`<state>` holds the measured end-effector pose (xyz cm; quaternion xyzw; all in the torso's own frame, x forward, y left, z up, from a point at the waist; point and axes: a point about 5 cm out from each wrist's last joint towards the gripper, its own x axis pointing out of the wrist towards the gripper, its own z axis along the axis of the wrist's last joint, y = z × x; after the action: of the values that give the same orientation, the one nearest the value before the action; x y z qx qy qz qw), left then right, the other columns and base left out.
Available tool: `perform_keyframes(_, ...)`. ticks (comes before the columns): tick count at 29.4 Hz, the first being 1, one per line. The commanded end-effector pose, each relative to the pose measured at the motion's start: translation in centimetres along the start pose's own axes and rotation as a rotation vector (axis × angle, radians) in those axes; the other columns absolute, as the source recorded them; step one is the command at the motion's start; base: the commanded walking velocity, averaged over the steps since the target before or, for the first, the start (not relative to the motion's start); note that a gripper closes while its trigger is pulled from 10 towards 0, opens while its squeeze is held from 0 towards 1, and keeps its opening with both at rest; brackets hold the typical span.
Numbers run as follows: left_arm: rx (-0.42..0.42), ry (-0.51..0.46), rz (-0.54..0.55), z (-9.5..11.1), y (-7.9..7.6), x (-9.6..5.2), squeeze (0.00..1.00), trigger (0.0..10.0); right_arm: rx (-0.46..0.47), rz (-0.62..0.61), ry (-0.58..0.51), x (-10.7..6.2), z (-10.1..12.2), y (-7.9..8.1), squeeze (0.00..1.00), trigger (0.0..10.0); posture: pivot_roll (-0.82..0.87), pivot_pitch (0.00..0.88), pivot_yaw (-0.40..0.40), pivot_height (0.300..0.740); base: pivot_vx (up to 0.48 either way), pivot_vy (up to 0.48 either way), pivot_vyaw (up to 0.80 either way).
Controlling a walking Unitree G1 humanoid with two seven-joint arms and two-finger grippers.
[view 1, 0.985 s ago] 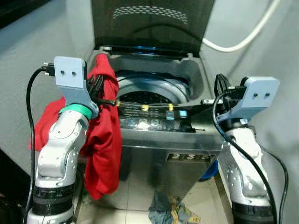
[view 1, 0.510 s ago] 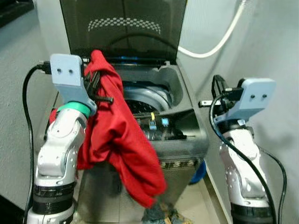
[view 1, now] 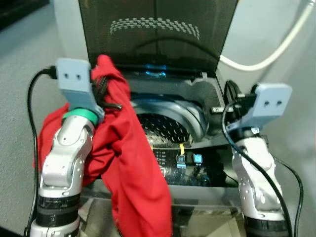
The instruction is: Clothes washing
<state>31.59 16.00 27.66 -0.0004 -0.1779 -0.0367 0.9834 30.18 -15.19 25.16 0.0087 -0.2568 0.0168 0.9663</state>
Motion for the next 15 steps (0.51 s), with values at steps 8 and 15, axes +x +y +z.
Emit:
perform_keyframes(8,-0.002,-0.022,-0.024,0.4,-0.2,0.0,0.00,10.0,0.002,0.009,-0.001,-0.1,0.0,0.0,0.00,10.0,0.09,0.010,0.015,0.740,0.000,0.000,0.00)
perform_keyframes(15,0.144,-0.193,-0.061,2.6,0.4,1.9,0.00,10.0,0.009,0.097,-0.023,0.2,0.5,1.2,0.00,10.0,0.09,0.014,0.005,0.740,0.000,0.000,0.00)
